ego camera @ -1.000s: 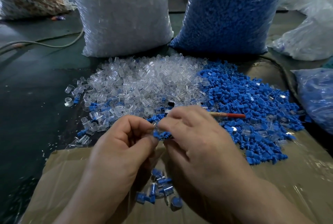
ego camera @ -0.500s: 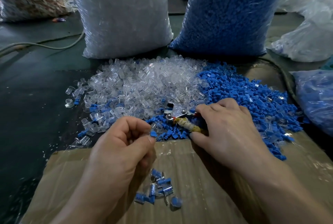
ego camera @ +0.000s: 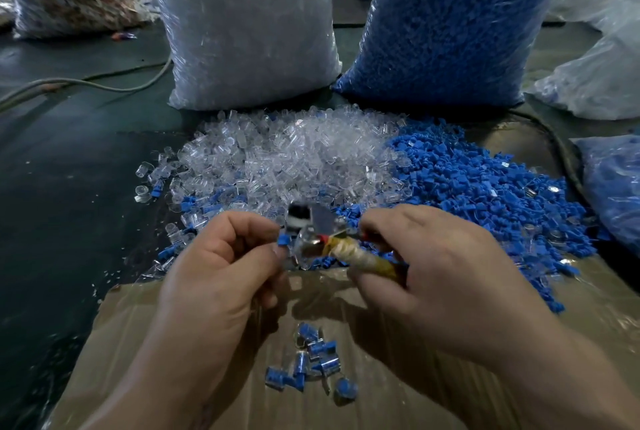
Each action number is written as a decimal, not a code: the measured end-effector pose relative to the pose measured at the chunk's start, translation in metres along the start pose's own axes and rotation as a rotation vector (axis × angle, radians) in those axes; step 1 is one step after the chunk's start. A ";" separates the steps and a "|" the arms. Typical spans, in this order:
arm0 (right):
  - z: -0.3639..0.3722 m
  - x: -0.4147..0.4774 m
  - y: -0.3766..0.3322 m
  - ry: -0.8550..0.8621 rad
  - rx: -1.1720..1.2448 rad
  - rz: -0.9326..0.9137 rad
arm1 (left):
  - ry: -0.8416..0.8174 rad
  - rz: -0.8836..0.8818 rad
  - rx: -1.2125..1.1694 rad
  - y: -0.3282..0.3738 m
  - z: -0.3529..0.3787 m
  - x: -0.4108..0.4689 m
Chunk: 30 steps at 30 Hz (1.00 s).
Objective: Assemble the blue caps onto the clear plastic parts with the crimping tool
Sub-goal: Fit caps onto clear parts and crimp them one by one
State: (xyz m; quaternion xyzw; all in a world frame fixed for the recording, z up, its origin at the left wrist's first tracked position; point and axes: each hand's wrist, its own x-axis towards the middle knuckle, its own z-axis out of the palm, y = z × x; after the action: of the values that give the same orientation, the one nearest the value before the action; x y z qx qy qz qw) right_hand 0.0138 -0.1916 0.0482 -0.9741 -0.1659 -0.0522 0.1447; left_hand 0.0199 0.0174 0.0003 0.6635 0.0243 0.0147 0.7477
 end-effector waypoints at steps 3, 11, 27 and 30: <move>-0.001 -0.002 -0.004 -0.037 -0.016 -0.020 | -0.007 0.032 -0.007 0.003 -0.001 -0.001; 0.000 -0.004 -0.003 -0.045 -0.028 -0.045 | -0.012 0.068 -0.016 0.008 0.000 -0.006; -0.003 -0.006 -0.006 0.019 0.075 -0.052 | -0.072 0.092 -0.061 0.018 0.002 -0.013; -0.002 -0.008 -0.003 0.030 0.063 -0.020 | -0.018 0.113 -0.011 0.020 -0.004 -0.008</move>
State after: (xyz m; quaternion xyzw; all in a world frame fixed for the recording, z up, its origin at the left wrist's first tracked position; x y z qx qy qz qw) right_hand 0.0049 -0.1921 0.0492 -0.9665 -0.1748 -0.0629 0.1771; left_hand 0.0121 0.0237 0.0193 0.6597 -0.0199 0.0510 0.7495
